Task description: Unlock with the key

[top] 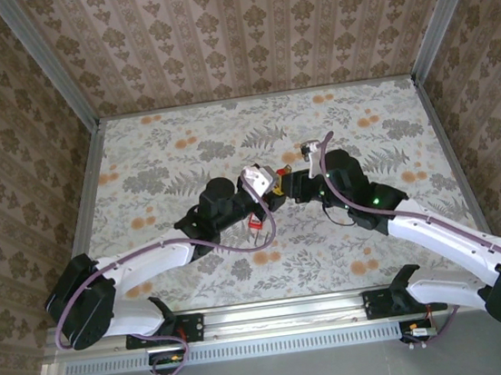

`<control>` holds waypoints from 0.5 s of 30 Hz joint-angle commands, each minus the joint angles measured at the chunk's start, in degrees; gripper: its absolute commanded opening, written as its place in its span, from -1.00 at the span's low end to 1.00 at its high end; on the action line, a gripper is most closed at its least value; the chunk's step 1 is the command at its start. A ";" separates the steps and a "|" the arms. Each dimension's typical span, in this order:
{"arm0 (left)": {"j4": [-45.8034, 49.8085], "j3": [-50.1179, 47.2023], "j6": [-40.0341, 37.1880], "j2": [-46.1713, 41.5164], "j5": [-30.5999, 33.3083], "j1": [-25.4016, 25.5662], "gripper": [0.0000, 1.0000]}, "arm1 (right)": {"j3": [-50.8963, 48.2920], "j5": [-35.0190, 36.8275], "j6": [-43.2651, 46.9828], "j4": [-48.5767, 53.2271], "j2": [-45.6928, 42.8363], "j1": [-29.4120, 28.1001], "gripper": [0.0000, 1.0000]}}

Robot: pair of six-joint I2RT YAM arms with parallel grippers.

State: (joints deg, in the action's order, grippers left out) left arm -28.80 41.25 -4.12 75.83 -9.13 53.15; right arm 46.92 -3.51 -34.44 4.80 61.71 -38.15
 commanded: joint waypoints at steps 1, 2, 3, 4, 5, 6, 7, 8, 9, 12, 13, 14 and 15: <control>-3.63 2.78 0.03 -2.73 -3.38 -0.10 0.19 | -1.49 0.17 1.34 2.69 -1.58 1.41 -0.57; -2.75 2.78 -0.01 -2.91 -4.20 -0.23 0.27 | -1.41 -0.05 1.45 3.04 -1.84 1.94 -0.57; -1.59 2.85 0.15 -3.14 -4.48 -0.44 0.34 | -1.47 -0.40 1.46 3.22 -2.22 2.64 -0.57; -0.46 2.86 0.19 -3.31 -4.79 -0.62 0.42 | -1.67 -0.76 1.19 3.10 -2.66 3.34 -0.57; 0.28 2.80 0.17 -3.48 -4.89 -0.81 0.46 | -1.99 -1.26 0.77 2.83 -3.03 3.87 -0.57; 0.86 2.57 -0.07 -3.58 -4.69 -0.85 0.48 | -2.32 -1.85 0.30 2.37 -3.40 4.38 -0.57; 1.28 2.23 -0.31 -3.65 -4.50 -0.80 0.52 | -2.59 -2.18 -0.33 2.04 -3.65 4.74 -0.57; 1.71 2.17 -0.36 -3.67 -4.65 -0.77 0.56 | -2.83 -2.29 -0.83 1.92 -3.98 4.92 -0.57; 2.54 2.22 -0.43 -3.55 -4.80 -0.83 0.58 | -3.17 -2.53 -1.29 1.31 -4.29 5.09 -0.57; 4.87 2.89 -0.56 -2.69 -5.58 -0.80 0.59 | -3.84 -3.24 -2.68 0.19 -4.92 5.37 -0.57; 5.00 3.12 -0.17 -2.26 -6.24 -0.77 0.60 | -3.85 -3.41 -2.91 0.04 -4.94 5.37 -0.57; 4.69 3.29 0.19 -1.78 -7.08 -0.77 0.61 | -3.93 -3.65 -3.13 -0.24 -4.87 5.37 -0.57; 4.41 3.66 0.65 -1.02 -7.75 -0.68 0.62 | -4.02 -3.87 -3.50 -0.54 -4.85 5.41 -0.57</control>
State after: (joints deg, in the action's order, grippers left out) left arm -25.36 42.24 -4.23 73.60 -13.87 52.71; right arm 43.27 -5.50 -36.25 6.50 58.13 -32.99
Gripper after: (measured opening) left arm 0.807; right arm 0.223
